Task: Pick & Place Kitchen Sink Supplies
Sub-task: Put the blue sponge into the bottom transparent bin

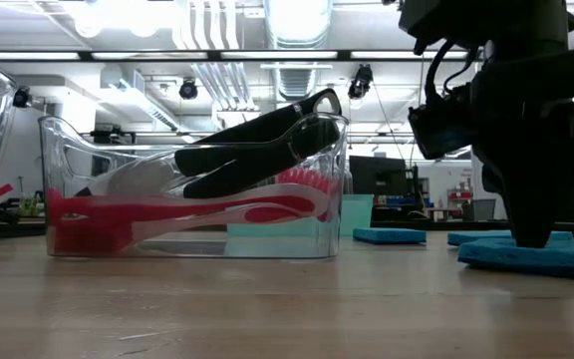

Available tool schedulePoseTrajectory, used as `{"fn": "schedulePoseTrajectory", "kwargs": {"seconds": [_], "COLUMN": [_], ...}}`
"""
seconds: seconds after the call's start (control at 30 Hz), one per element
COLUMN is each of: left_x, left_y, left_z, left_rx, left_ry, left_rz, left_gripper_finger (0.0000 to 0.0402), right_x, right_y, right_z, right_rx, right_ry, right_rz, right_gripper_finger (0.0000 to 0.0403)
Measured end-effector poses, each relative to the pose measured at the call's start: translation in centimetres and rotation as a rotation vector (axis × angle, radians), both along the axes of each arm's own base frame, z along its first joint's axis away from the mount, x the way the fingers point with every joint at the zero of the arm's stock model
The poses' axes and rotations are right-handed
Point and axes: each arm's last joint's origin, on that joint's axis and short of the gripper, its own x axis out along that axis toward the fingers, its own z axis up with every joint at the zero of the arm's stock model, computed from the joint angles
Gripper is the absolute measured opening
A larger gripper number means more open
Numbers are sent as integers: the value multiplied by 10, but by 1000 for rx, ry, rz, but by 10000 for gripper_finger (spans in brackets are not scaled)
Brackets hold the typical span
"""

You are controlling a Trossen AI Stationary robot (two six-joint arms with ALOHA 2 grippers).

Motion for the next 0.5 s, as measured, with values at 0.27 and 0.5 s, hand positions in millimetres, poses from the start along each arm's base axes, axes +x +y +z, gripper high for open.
{"fn": "schedulePoseTrajectory", "kwargs": {"seconds": [0.27, 0.5], "left_x": [4, 5], "left_y": [-2, 0], "left_z": [-3, -4], "left_rx": [15, 7], "left_ry": [10, 21], "left_rz": [30, 87], "left_gripper_finger": [172, 172], "right_x": [0, 3], "right_y": [0, 1], "right_z": [10, 16], "right_rx": [7, 27], "right_ry": [-57, -97], "right_rz": [-1, 14], "right_gripper_finger": [14, 9]}}
